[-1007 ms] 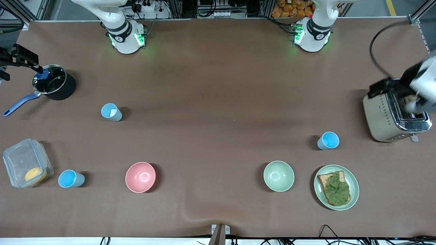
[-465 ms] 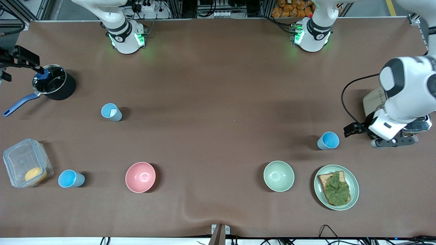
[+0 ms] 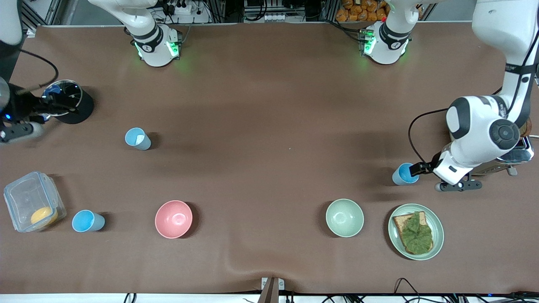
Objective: Stack blue cups with both arms
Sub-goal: 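Grasp the blue cup with the left gripper while the right gripper reaches another cup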
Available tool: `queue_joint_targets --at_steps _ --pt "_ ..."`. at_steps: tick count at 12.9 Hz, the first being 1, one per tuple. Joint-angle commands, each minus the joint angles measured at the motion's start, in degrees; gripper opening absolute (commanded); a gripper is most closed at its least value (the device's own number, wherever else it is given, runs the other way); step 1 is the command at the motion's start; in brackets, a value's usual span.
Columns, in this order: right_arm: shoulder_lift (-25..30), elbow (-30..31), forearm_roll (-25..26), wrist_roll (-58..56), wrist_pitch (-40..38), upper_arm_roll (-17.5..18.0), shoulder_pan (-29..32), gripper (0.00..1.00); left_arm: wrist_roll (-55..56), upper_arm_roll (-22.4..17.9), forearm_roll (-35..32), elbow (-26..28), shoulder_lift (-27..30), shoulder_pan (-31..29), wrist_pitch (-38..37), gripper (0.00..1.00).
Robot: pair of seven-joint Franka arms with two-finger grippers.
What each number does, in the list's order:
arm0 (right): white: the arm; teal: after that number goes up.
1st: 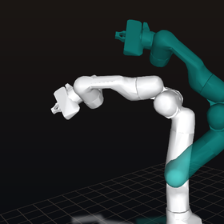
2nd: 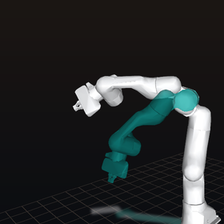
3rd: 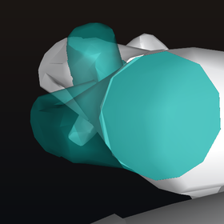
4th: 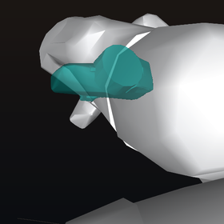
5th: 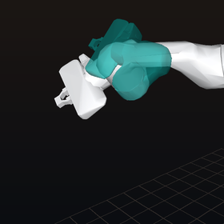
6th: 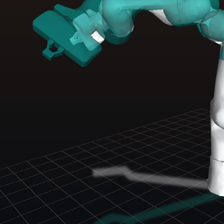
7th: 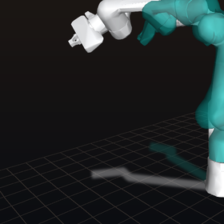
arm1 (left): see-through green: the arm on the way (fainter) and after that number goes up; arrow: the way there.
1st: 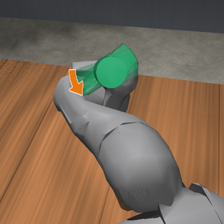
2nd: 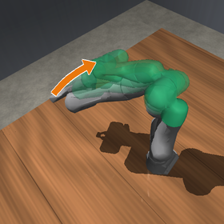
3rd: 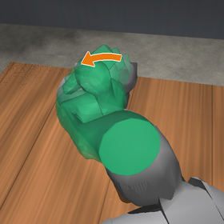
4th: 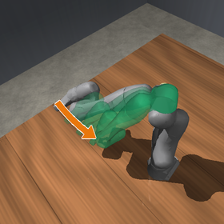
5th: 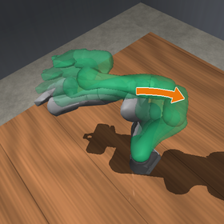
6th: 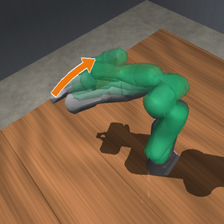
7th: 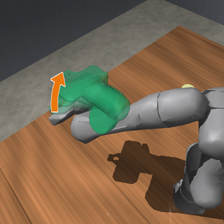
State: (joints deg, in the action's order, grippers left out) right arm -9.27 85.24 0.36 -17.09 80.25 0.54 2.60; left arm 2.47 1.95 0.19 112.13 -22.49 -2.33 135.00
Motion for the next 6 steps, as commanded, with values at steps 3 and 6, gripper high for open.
queue_joint_targets --at_steps 3,6 --pt "9.5 24.3 0.0 -0.1 19.9 0.2 -0.1 1.00 0.8 0.4 -1.5 -0.7 -2.4 -0.2 0.4 1.00" --pt "12.9 36.5 -1.1 1.7 30.1 0.2 -0.1 1.00 0.8 0.4 -1.6 -0.7 -3.3 -0.1 0.5 1.00"
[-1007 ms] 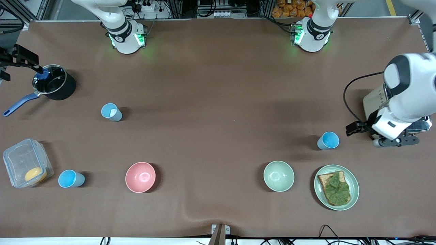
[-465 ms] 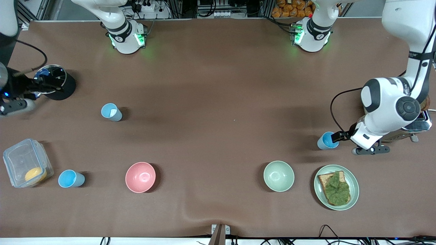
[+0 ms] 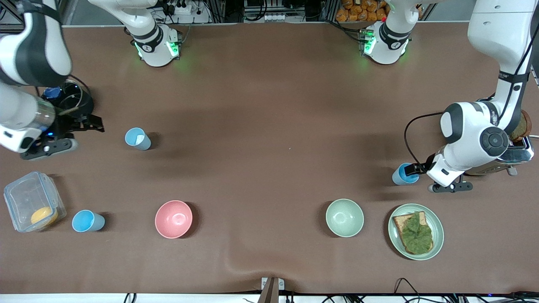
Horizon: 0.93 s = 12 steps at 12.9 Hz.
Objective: Stack blue cups with both arms
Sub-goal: 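Grasp the blue cup with the left gripper while the right gripper reaches another cup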
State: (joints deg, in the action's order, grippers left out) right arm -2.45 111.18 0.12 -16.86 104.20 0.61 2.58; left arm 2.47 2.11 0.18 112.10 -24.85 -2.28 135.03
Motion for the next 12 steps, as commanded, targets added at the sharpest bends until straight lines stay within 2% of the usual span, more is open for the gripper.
queue_joint_targets --at_steps 1,2,3,5,6,9,12 --pt "7.9 15.5 -1.1 3.8 10.2 0.2 -0.2 1.00 0.8 0.3 -1.6 -0.7 -1.2 -0.2 0.5 1.00" --pt "8.7 18.9 -1.1 7.1 13.1 0.3 -0.4 1.00 0.8 0.3 -1.5 -0.7 -1.3 -0.1 0.5 0.97" --pt "8.3 20.0 -1.2 9.0 14.0 0.3 -0.4 1.00 0.8 0.3 -1.5 -0.7 -1.3 -0.1 0.5 0.83" --pt "8.3 24.7 -2.0 12.6 18.3 0.4 -0.6 1.00 1.0 0.4 -1.5 -0.7 -1.9 0.2 0.5 0.16" --pt "8.4 26.5 -3.0 13.4 20.5 0.4 -1.6 1.00 1.6 0.4 -1.5 -0.7 -2.0 0.2 0.5 0.00" --pt "6.7 30.0 -3.9 17.2 27.8 0.3 -4.1 1.00 2.3 0.6 -1.5 -0.7 -1.3 0.2 0.5 0.00" --pt "1.9 30.7 -3.9 18.6 34.7 0.3 -5.4 1.00 2.2 1.1 -1.6 -0.7 1.9 0.5 -0.6 0.00"
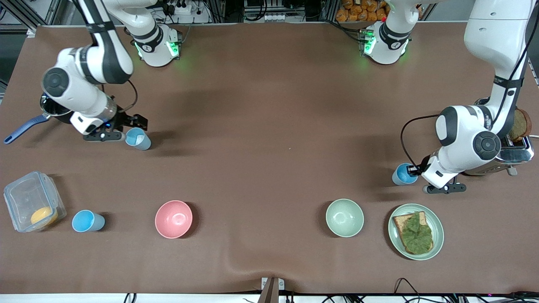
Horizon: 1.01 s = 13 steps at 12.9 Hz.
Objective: Stack blue cups with both arms
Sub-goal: 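Lift the cup with the left gripper while the right gripper grasps the saucepan cup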
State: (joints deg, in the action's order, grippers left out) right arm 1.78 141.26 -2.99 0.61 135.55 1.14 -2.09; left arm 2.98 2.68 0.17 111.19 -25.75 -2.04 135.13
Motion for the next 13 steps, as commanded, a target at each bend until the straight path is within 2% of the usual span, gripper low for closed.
queue_joint_targets --at_steps 1,3,6,7,8,10,11,13 --pt "-3.5 0.7 -0.8 1.1 4.8 -0.3 -0.7 1.00 1.3 0.7 -1.6 0.3 4.6 0.3 -1.7 0.00" --pt "-5.6 0.7 -0.8 1.1 7.3 -0.3 -0.6 1.00 1.9 3.0 -1.5 -1.3 8.5 0.2 -7.0 0.00" --pt "-8.1 0.7 -0.8 1.1 9.6 -0.3 -0.6 1.00 2.3 5.6 -1.3 -6.7 12.2 0.3 -15.5 0.00" --pt "-8.3 0.7 -0.8 1.1 9.6 -0.3 -0.5 0.94 3.1 6.6 -1.4 -8.8 12.5 0.3 -18.0 0.00" --pt "-8.3 0.8 -0.8 0.8 9.6 -0.3 -0.4 0.76 4.4 7.9 -1.4 -11.8 12.4 0.4 -21.2 0.00" --pt "-8.3 1.5 -0.8 0.2 9.6 -0.3 -0.4 0.14 7.8 10.1 -1.6 -16.1 11.9 0.7 -25.8 0.00" --pt "-8.5 1.5 -0.7 -0.2 9.6 -0.3 -0.5 0.00 8.7 11.2 -1.6 -16.5 11.9 0.6 -26.2 0.00" --pt "-9.3 1.4 -0.7 -0.3 9.6 -0.3 -0.2 0.00 9.4 12.7 -1.5 -16.6 12.0 0.5 -26.6 0.00"
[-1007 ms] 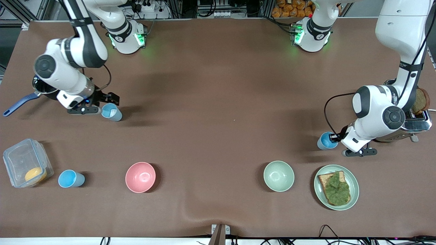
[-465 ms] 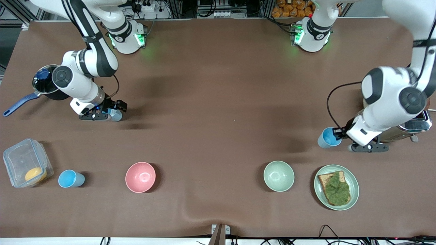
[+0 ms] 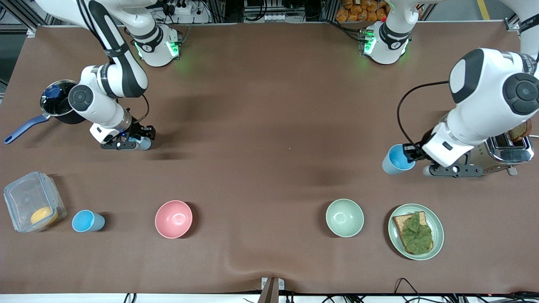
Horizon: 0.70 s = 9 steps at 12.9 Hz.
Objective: Stack blue cups with both arms
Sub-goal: 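Lift the cup with the left gripper while the right gripper grasps the saucepan cup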
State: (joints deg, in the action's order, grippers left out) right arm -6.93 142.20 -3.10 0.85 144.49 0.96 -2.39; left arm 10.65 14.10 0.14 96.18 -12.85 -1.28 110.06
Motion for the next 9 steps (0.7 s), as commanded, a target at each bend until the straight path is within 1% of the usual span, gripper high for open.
queue_joint_targets --at_steps 1,2,5,6,8,9 --pt "-0.5 0.5 -0.6 -0.5 0.6 -0.2 0.2 0.00 2.4 1.9 -1.5 -2.3 -0.9 0.0 -3.0 0.00" --pt "-0.5 0.4 -0.6 -1.2 0.4 -0.1 0.2 0.00 2.6 2.1 -1.6 -4.3 -1.5 0.2 -6.4 0.00" --pt "0.4 -0.6 -0.6 -1.5 -2.0 -0.1 -0.2 0.00 5.7 2.4 -1.5 -4.8 -1.8 1.0 -7.5 0.00" --pt "0.9 -2.2 -0.6 -1.4 -4.7 -0.1 -0.3 0.00 7.6 2.3 -1.5 -4.8 -1.8 2.1 -7.5 0.00" --pt "2.0 -8.3 -0.6 -1.4 -13.9 0.3 -0.8 0.00 9.9 2.3 -1.5 -4.9 -2.1 3.5 -7.5 0.00" --pt "2.0 -11.1 -0.6 -0.5 -17.1 0.4 -2.3 0.00 10.3 2.3 -1.5 -4.9 -2.2 3.6 -7.5 0.00"
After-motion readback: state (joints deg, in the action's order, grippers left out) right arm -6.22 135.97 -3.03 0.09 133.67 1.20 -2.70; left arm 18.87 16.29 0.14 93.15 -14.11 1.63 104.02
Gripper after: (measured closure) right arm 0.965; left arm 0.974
